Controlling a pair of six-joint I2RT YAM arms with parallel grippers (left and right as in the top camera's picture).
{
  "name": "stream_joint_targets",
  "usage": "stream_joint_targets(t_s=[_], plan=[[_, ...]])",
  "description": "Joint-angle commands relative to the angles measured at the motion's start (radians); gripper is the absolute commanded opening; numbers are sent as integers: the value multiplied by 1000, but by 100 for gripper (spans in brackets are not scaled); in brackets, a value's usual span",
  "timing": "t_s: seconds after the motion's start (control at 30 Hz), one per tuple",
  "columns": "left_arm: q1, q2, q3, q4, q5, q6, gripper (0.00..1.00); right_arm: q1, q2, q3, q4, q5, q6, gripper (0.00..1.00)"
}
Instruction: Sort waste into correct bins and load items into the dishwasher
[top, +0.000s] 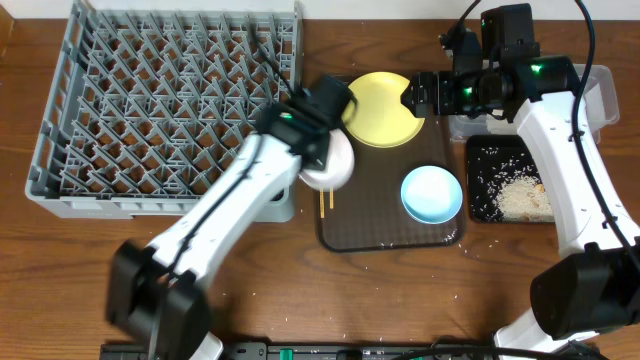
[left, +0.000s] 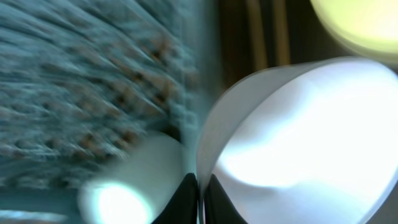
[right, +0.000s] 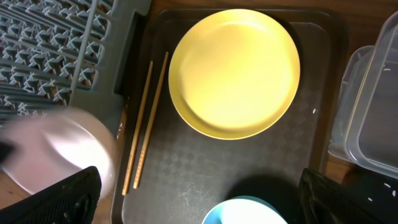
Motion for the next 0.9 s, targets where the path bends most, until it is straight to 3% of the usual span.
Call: stream_joint_targets(t_s=[0.0, 0.23, 0.33, 0.4, 0.5, 0.6, 0.67, 0.77, 0.87], plan=[[41, -66, 24, 43, -276, 77, 8, -1, -8, 2, 0, 3, -9, 99], [68, -86, 17, 181, -512, 210, 8, -1, -8, 2, 0, 3, -9, 99], [68, -68, 12, 205, -521, 236, 7, -1, -8, 2, 0, 3, -9, 99], [67, -63, 11, 200, -452, 235, 8, -1, -8, 2, 0, 3, -9, 99], [65, -63, 10, 174, -239, 203, 7, -1, -8, 2, 0, 3, -9, 99], [65, -63, 3, 170, -45, 90, 8, -1, -8, 2, 0, 3, -9, 99], [65, -54, -1, 172, 72, -2, 16, -1, -8, 2, 0, 3, -9, 99], [64, -18, -8, 174, 173, -158, 39, -1, -8, 2, 0, 3, -9, 99], [64, 37, -8, 174, 211, -296, 46, -1, -8, 2, 0, 3, -9, 99]])
